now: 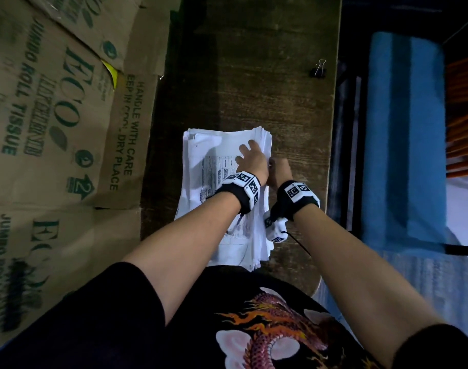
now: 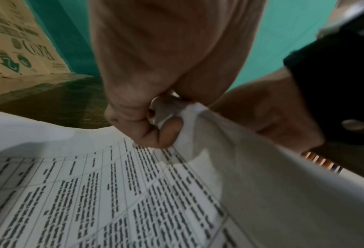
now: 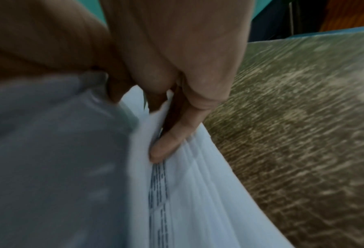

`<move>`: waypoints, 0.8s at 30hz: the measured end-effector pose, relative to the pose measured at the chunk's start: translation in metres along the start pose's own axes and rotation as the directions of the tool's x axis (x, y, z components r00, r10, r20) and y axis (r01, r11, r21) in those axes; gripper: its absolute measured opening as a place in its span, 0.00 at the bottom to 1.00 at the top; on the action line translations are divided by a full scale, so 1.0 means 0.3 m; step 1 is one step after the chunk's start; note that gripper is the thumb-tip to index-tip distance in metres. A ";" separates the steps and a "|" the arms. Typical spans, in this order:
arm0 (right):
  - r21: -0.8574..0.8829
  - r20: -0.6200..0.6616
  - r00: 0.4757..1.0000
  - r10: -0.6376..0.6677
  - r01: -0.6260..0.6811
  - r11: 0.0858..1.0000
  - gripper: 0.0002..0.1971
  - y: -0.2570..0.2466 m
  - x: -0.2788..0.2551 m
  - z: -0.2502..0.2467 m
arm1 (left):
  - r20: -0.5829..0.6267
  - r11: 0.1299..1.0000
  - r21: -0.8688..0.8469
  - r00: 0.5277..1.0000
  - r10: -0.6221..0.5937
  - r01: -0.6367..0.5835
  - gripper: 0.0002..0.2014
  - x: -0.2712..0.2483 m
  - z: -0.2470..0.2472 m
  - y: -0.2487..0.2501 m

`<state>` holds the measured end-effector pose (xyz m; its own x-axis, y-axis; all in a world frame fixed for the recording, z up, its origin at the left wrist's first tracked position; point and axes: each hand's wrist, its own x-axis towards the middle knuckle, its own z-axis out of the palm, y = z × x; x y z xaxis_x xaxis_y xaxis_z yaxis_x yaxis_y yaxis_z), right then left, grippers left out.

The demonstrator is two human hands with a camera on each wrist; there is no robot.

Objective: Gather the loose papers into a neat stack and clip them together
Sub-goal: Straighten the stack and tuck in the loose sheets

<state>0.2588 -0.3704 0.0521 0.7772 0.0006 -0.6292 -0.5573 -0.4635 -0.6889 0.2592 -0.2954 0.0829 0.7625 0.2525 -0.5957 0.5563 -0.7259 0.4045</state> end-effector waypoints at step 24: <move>0.494 0.052 0.984 -0.169 0.122 0.861 0.20 0.094 -0.064 0.011 | -0.088 0.845 -0.534 0.992 -0.091 0.030 0.48 -0.045 -0.233 -0.592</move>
<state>0.2271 -0.3805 0.0435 0.8441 0.1247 -0.5216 -0.5294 0.0388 -0.8475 0.1732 -0.1251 0.0675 0.7350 0.3722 -0.5668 0.6693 -0.2643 0.6944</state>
